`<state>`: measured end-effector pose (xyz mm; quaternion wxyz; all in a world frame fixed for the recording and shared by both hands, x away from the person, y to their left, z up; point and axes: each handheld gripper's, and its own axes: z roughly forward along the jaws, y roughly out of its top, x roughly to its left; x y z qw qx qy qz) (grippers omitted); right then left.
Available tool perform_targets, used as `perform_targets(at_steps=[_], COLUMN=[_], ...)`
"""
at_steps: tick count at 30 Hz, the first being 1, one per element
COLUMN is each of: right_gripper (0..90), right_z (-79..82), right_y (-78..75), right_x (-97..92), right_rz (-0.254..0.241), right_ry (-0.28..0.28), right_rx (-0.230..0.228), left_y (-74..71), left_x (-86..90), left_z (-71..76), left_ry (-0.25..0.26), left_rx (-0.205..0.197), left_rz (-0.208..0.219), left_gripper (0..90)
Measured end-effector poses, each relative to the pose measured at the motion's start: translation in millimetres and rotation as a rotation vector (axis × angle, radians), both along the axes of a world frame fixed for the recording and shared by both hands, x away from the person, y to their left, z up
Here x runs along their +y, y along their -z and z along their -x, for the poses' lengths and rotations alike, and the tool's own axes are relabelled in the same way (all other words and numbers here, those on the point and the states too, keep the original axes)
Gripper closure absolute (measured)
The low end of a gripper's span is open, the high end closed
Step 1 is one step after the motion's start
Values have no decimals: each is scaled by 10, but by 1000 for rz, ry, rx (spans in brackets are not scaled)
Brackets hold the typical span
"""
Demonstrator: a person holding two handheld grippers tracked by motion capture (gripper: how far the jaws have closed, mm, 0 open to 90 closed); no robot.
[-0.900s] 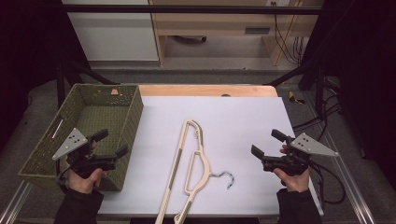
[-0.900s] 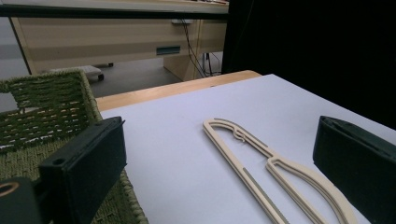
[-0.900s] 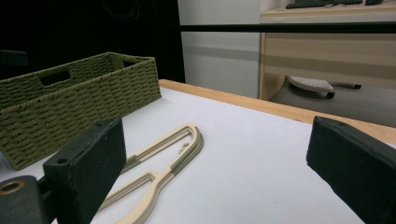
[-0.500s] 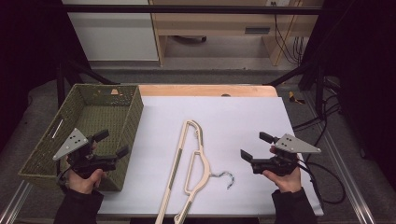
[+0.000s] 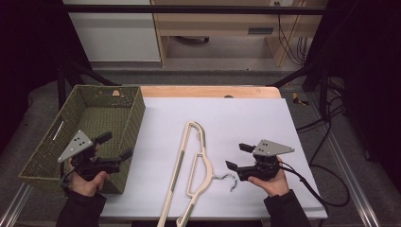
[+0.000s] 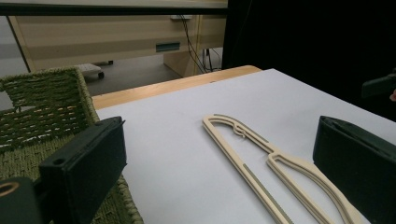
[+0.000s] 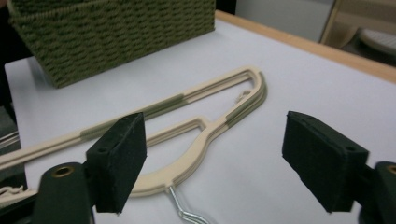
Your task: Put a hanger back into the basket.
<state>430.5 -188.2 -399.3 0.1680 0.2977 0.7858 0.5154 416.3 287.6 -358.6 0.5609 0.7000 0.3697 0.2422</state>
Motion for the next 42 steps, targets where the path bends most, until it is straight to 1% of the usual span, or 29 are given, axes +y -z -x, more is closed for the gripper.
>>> perform_targets(at_steps=[2, 3, 4, 6, 9, 10, 11, 13, 14, 16, 17, 19, 20, 21, 23, 24, 26, 27, 28, 29, 30, 31, 32, 33, 34, 35, 38, 42], right_gripper=[280, 280, 307, 320, 327, 327, 327, 328, 348, 382, 382, 425, 473, 494, 556, 578, 625, 625, 664, 683, 683, 721, 739, 739, 768, 768, 825, 841], right_z=[-31, -31, -49, -67, -81, -92, -92, -98, -106, -121, -121, -129, -143, -156, -170, -175, -191, -191, -199, -201, -201, -205, -208, -208, -212, -212, -223, -240], right_y=[84, 84, 135, 183, 229, 275, 275, 322, 365, 414, 414, 469, 531, 569, 612, 632, 669, 669, 701, 711, 711, 731, 737, 737, 744, 744, 760, 776], right_x=[64, 64, 102, 136, 166, 193, 193, 223, 248, 272, 272, 304, 336, 352, 367, 374, 388, 388, 403, 402, 402, 412, 410, 410, 408, 408, 411, 410], right_rz=[32, 32, 49, 67, 82, 101, 101, 117, 134, 146, 146, 163, 175, 184, 198, 203, 208, 208, 211, 220, 220, 223, 229, 229, 238, 238, 243, 239], right_ry=[-35, -35, -53, -76, -91, -101, -101, -113, -124, -135, -135, -148, -162, -170, -184, -193, -220, -220, -230, -238, -238, -241, -248, -248, -258, -258, -259, -268], right_rx=[29, 29, 46, 61, 73, 78, 78, 88, 93, 99, 99, 105, 119, 126, 140, 155, 165, 165, 177, 187, 187, 186, 183, 183, 183, 183, 185, 186], left_y=[2, 2, 3, 3, 6, 10, 10, 15, 20, 23, 23, 26, 28, 29, 30, 31, 32, 32, 34, 34, 35, 35, 37, 37, 38, 39, 46, 49], left_x=[-10, -10, -14, -14, -17, -21, -21, -29, -34, -37, -37, -39, -41, -43, -45, -50, -53, -56, -60, -60, -62, -63, -69, -69, -72, -76, -87, -94], left_z=[4, 4, 6, 7, 4, 0, 0, -3, -5, -7, -7, -9, -10, -10, -11, -12, -12, -12, -13, -13, -13, -14, -13, -13, -14, -17, -22, -23], left_ry=[-1, -1, -1, -1, -2, -3, -3, -3, -3, -2, -2, -2, -2, -2, -2, 0, 1, 2, 4, 4, 4, 5, 7, 7, 9, 9, 12, 12], left_rx=[-3, -3, -6, -8, -8, -8, -8, -8, -9, -7, -7, -6, -6, -6, -6, -7, -6, -6, -5, -5, -5, -4, -4, -4, -3, -3, 0, 1], left_rz=[-5, -5, -7, -7, -6, -12, -12, -17, -20, -21, -21, -21, -21, -22, -22, -22, -23, -24, -26, -26, -26, -25, -25, -25, -25, -27, -31, -30], left_gripper=[24, 25, 24, 24, 24, 24, 24, 25, 24, 24, 25, 24, 24, 25, 25, 25, 26, 26, 26, 27, 27, 28, 28, 28, 29, 29, 29, 29])
